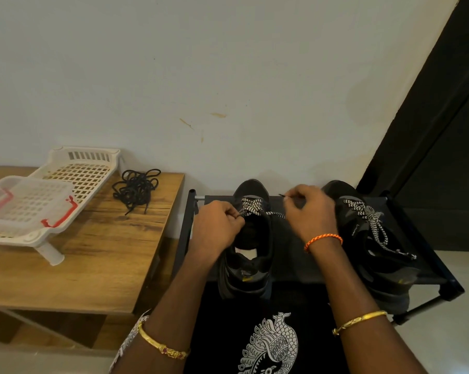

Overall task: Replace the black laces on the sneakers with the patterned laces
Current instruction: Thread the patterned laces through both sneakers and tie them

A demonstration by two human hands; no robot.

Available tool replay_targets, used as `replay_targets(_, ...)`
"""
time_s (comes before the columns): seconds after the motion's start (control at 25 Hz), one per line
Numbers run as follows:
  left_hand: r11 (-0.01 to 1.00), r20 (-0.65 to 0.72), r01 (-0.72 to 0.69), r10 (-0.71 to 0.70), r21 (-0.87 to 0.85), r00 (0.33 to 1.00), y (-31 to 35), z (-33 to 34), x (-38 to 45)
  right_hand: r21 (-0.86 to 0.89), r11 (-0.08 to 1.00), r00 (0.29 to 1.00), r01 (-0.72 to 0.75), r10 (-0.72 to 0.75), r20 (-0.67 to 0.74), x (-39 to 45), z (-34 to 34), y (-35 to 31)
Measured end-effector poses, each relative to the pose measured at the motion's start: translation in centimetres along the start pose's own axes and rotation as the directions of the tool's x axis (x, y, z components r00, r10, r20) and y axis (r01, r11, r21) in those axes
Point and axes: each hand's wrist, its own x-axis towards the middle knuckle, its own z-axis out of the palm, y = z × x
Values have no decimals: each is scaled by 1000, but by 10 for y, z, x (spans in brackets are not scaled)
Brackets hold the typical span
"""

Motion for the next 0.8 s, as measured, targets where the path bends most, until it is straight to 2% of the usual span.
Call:
replay_targets(0.04, 1000, 11, 2, -2, -1, 1000, -1, 0, 2, 131, 991, 998, 16, -24, 59, -3, 3, -4)
replay_targets(0.12, 993, 65, 54, -47, -107, 997, -7, 0, 6, 180, 983, 984, 20, -51, 168, -9, 12, -12)
replay_targets(0.24, 871, 213, 269, -195, -412, 957, -14, -6, 9, 80, 994, 969, 76, -93, 228, -13, 28, -20)
replay_targets(0.32, 774, 306, 385, -257, -504, 917, -17, -8, 11, -61, 985, 959, 160, -140, 248, -14, 34, -23)
replay_targets(0.4, 709, 355, 443, -282, -548, 891, -18, -10, 12, -208, 949, 948, 236, -179, 262, -14, 38, -26)
replay_targets(0.6, 678, 372, 460, -285, -573, 883, -20, -11, 12, -255, 915, 920, 314, -228, 318, -19, 43, -27)
replay_targets(0.8, 703, 349, 426, -262, -569, 900, -21, -13, 10, -204, 947, 935, 247, -177, 307, -19, 46, -23)
